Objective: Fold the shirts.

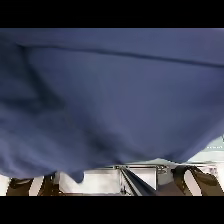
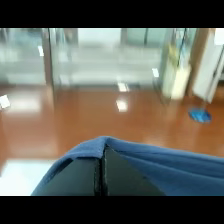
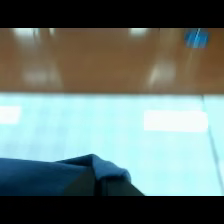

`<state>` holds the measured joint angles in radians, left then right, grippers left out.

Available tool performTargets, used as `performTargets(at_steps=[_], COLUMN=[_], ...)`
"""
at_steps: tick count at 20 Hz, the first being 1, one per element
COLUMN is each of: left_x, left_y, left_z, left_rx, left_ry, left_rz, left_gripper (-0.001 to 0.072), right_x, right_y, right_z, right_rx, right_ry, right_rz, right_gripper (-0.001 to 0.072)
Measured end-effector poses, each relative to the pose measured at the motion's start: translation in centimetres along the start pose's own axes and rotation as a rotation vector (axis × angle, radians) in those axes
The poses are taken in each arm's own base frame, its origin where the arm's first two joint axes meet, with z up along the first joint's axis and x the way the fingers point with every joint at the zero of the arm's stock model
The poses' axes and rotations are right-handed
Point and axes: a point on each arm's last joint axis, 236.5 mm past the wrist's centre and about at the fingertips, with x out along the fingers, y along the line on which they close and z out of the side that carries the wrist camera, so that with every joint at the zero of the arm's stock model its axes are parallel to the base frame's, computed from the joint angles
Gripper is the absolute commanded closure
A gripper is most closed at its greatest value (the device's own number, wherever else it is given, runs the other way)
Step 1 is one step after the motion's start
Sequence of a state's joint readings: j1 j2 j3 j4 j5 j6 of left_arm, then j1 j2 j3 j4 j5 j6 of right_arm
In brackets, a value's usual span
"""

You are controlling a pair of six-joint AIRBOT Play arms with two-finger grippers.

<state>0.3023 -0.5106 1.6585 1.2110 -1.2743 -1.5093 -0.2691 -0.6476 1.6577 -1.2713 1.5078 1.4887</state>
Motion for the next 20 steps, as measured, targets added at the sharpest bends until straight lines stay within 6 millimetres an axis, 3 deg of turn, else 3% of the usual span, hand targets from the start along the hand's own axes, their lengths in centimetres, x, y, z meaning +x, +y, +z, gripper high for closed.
performTargets(at_steps=[3,8,11,13,16,20], left_x=[6.2,17.2,23.2,27.1,32.8,37.7], left_y=[1.4,2.8,3.8,4.8,5.9,5.7], left_z=[-8.2,-23.7,-30.3,-33.1,-35.0,-36.0], left_rx=[-0.122,-0.363,-0.502,-0.572,-0.627,-0.638], left_ry=[0.243,0.589,0.699,0.736,0.754,0.784], left_rz=[-0.035,-0.127,-0.152,-0.151,-0.155,-0.147], left_gripper=[0.0691,0.0691,0.0691,0.0691,0.0691,0.0691], right_x=[6.0,19.2,27.4,32.5,38.5,43.2], right_y=[-1.0,-2.3,-2.8,-3.4,-3.8,-4.0], right_z=[-3.4,-9.3,-12.9,-14.4,-15.2,-15.8], right_rx=[0.035,0.115,0.156,0.204,0.277,0.371], right_ry=[0.158,0.389,0.487,0.516,0.53,0.55], right_rz=[0.04,0.137,0.17,0.177,0.192,0.209], right_gripper=[0.0682,0.0682,0.0682,0.0682,0.0682,0.0682])
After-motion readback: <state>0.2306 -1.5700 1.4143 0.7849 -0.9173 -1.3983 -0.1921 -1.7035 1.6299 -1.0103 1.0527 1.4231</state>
